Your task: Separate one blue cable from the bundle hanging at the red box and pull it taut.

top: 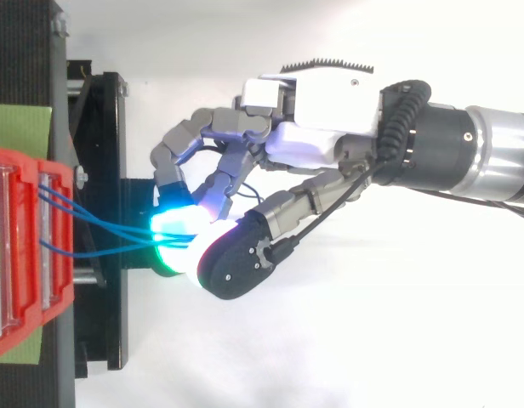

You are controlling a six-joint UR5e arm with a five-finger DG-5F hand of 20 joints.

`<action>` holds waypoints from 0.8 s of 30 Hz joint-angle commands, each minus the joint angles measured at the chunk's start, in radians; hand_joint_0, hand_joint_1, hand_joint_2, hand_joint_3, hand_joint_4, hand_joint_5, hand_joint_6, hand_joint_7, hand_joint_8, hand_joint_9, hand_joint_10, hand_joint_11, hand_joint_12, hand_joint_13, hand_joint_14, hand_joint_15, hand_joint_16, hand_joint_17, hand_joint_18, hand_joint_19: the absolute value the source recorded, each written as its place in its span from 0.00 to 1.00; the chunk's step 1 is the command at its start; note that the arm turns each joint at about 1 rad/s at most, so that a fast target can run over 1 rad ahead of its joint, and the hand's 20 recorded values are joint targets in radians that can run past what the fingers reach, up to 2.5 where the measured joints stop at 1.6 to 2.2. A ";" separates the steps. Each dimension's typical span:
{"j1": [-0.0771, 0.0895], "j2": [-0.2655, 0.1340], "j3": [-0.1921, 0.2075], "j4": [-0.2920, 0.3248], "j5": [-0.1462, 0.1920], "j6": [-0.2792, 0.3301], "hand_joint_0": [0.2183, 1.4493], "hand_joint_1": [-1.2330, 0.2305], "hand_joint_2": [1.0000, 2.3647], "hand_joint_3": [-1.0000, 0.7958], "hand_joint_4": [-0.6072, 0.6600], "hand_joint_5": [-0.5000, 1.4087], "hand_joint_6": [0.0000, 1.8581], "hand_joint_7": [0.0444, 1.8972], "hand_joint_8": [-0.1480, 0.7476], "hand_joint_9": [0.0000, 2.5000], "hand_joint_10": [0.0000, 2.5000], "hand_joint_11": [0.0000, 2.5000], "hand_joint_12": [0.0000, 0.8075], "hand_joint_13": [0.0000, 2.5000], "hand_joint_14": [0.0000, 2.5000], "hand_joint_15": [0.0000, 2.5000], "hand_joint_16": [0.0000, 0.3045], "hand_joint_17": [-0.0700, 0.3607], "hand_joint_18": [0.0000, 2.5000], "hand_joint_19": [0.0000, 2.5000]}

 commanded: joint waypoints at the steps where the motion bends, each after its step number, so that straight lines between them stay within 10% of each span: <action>1: 0.001 0.000 0.000 0.001 0.001 0.000 0.48 0.22 0.00 0.28 0.45 0.18 0.52 0.61 0.55 0.44 0.01 0.36 0.41 0.36 0.01 0.21 0.13 0.37 0.32 0.26; 11: 0.001 0.000 0.000 -0.002 0.001 -0.008 0.22 0.34 0.00 0.28 0.56 0.19 0.50 0.52 0.59 0.46 0.00 0.34 0.46 0.37 0.01 0.21 0.16 0.41 0.34 0.26; 16: -0.001 0.000 0.001 -0.004 0.001 -0.008 0.31 0.42 0.00 0.28 0.55 0.19 0.49 0.55 0.57 0.46 0.01 0.34 0.43 0.36 0.01 0.21 0.14 0.39 0.33 0.27; 24: -0.001 0.000 0.001 -0.001 0.001 -0.011 0.41 0.26 0.01 0.44 0.52 0.18 0.51 0.66 0.58 0.45 0.00 0.35 0.44 0.36 0.01 0.21 0.14 0.39 0.33 0.27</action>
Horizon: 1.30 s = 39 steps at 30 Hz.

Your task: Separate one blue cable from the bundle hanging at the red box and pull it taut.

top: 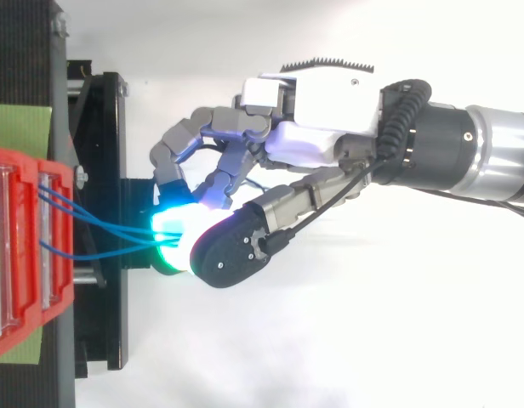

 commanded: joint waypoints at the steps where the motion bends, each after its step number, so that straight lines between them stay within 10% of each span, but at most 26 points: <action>1: 0.000 0.000 -0.001 0.002 0.002 -0.001 0.44 0.25 0.01 0.44 0.47 0.18 0.52 0.63 0.57 0.44 0.01 0.35 0.43 0.36 0.01 0.21 0.14 0.38 0.32 0.27; 9: 0.000 0.001 0.000 0.001 0.000 -0.013 0.48 0.23 0.00 0.28 0.43 0.18 0.52 0.67 0.54 0.45 0.01 0.36 0.41 0.35 0.01 0.21 0.13 0.37 0.32 0.26; 19: -0.004 0.001 0.000 -0.001 0.000 -0.019 0.24 0.17 0.00 0.28 0.52 0.20 0.50 0.59 0.56 0.47 0.01 0.36 0.43 0.36 0.01 0.22 0.14 0.39 0.33 0.27; 24: -0.005 0.001 0.000 -0.007 0.002 -0.019 0.18 0.31 0.00 0.28 0.55 0.20 0.50 0.55 0.60 0.48 0.01 0.34 0.47 0.37 0.01 0.21 0.17 0.43 0.35 0.25; 29: -0.005 0.000 0.000 -0.009 0.002 -0.019 0.30 0.49 0.00 0.28 0.54 0.19 0.49 0.57 0.57 0.47 0.01 0.34 0.44 0.37 0.01 0.22 0.15 0.39 0.33 0.28; 39: -0.005 0.000 0.000 -0.009 0.002 -0.019 0.35 0.31 0.01 0.45 0.54 0.18 0.51 0.57 0.57 0.45 0.01 0.35 0.44 0.36 0.01 0.22 0.15 0.40 0.33 0.28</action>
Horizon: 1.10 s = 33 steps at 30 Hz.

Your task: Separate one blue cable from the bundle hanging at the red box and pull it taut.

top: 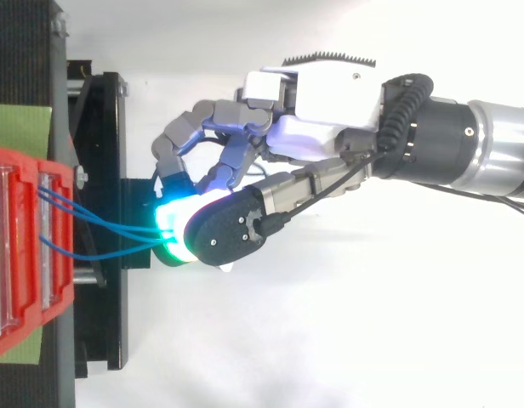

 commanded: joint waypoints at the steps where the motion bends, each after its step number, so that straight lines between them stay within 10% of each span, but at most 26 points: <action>1: 0.000 0.001 0.000 0.000 0.000 0.000 0.36 0.30 0.01 0.45 0.53 0.18 0.51 0.55 0.57 0.45 0.01 0.35 0.44 0.36 0.01 0.22 0.15 0.40 0.33 0.28; 7: 0.002 -0.001 0.000 0.003 0.000 0.000 0.39 0.30 0.00 0.28 0.54 0.17 0.51 0.51 0.56 0.45 0.01 0.35 0.43 0.36 0.01 0.21 0.14 0.39 0.33 0.27; 23: 0.010 -0.001 0.000 0.003 0.005 -0.002 0.17 0.38 0.00 0.28 0.60 0.18 0.49 0.48 0.62 0.46 0.00 0.33 0.51 0.37 0.01 0.21 0.19 0.46 0.36 0.26; 33: 0.011 -0.001 0.000 0.006 0.009 -0.002 0.39 0.29 0.01 0.38 0.52 0.17 0.51 0.55 0.56 0.46 0.01 0.37 0.44 0.36 0.01 0.21 0.14 0.39 0.33 0.27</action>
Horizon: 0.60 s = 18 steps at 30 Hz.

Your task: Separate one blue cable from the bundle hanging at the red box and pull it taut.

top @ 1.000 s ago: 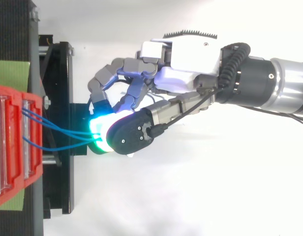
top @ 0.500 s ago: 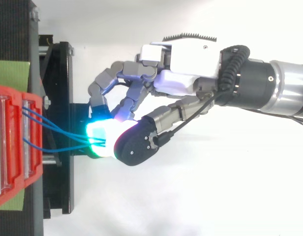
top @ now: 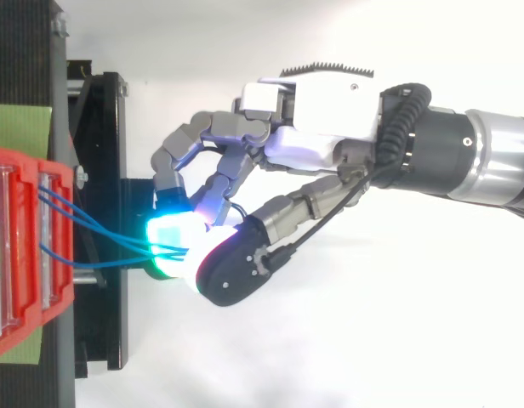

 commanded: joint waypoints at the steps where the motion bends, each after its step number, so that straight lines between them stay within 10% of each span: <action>1: 0.001 0.000 0.000 0.000 -0.001 0.000 0.39 0.29 0.01 0.41 0.50 0.17 0.51 0.56 0.56 0.46 0.01 0.38 0.43 0.36 0.01 0.22 0.14 0.39 0.33 0.27; 6: 0.001 0.000 0.000 0.002 -0.001 0.000 0.47 0.26 0.01 0.42 0.45 0.17 0.53 0.60 0.57 0.46 0.01 0.41 0.43 0.37 0.01 0.22 0.14 0.38 0.32 0.29; 8: 0.003 0.000 0.000 0.002 -0.001 0.000 0.51 0.25 0.00 0.28 0.45 0.17 0.53 0.58 0.55 0.47 0.01 0.41 0.42 0.37 0.01 0.22 0.13 0.37 0.31 0.28; 18: -0.013 0.000 0.000 -0.006 -0.010 0.003 0.39 0.17 0.00 0.28 0.48 0.20 0.51 0.65 0.56 0.50 0.01 0.40 0.41 0.37 0.01 0.22 0.13 0.36 0.32 0.27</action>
